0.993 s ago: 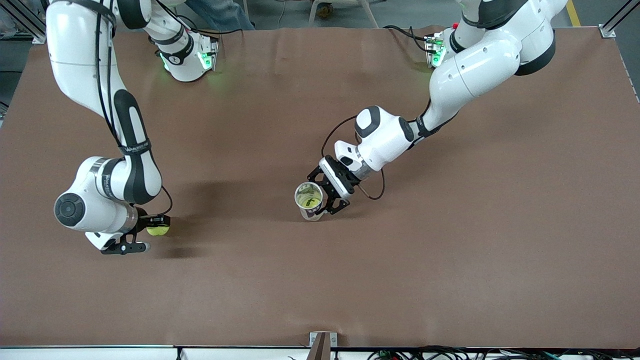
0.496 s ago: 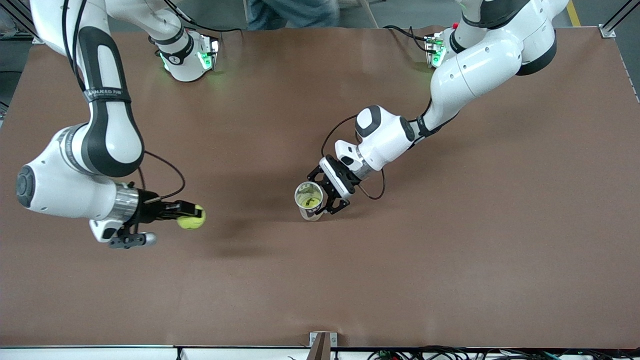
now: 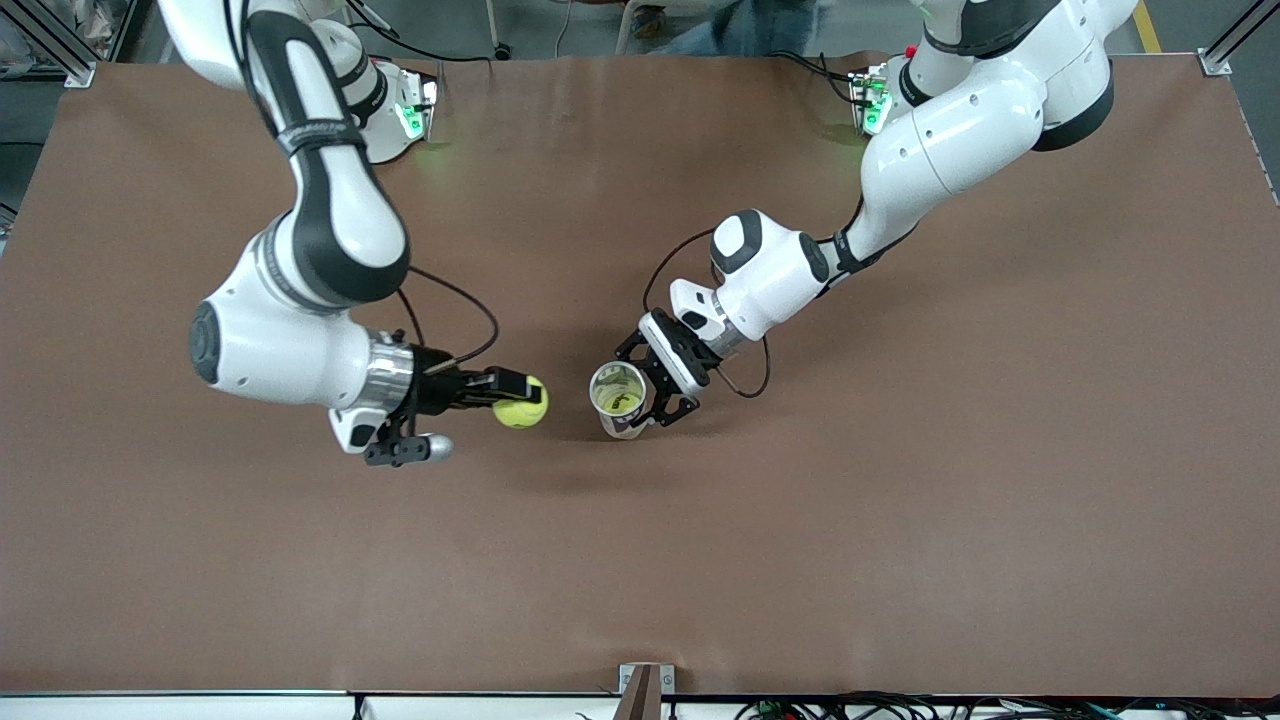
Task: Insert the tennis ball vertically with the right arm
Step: 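Carry the second ball with the right gripper over the can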
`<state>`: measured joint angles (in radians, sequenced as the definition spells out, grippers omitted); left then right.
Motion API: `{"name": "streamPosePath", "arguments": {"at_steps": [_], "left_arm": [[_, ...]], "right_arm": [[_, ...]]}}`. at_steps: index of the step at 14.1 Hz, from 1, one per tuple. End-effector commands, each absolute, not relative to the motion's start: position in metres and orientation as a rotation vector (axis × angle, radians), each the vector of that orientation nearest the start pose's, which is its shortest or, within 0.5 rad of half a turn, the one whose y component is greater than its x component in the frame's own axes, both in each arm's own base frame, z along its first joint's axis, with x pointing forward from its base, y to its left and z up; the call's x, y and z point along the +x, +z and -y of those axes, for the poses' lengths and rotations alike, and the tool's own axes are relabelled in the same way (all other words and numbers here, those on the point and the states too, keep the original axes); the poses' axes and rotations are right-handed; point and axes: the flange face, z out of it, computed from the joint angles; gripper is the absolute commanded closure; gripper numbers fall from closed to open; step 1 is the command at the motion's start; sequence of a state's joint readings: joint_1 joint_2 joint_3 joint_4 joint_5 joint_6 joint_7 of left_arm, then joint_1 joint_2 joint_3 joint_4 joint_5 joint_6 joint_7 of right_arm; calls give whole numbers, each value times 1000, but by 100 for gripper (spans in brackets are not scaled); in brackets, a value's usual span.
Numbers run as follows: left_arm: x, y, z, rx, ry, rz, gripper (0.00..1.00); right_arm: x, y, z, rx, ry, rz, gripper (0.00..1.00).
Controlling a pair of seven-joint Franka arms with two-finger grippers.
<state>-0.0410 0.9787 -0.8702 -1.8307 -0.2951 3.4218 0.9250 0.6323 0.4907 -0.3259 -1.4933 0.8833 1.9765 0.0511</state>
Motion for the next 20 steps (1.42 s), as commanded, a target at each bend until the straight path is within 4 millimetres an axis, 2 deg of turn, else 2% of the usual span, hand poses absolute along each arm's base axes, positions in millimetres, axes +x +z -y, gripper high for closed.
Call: {"name": "streamPosePath", "arguments": {"at_steps": [1,3,5,8,13,17,20], "left_arm": [[521,222,441,2121,999,1087,24],[521,222,441,2122,999,1086,24],[521,222,441,2122,999,1086,24],[521,222,441,2122,999,1086,24],[520,221,441,2122,996,1088,24],[520,221,442,2120,997,1088,24],[520,221,442,2120,997,1088,24]], "right_arm": [[633,427,-328,-2456,90,-157,70],[620,427,-365,-2454,63,-204,70],[616,418,-382,-2461,33,-228,70],[616,405,-382,-2484,40,-228,70],[615,398,-381,-2497,53,-227,69],[604,394,-395,-2504,74,-199,67],[598,382,-394,-2546,89,-184,67]]}}
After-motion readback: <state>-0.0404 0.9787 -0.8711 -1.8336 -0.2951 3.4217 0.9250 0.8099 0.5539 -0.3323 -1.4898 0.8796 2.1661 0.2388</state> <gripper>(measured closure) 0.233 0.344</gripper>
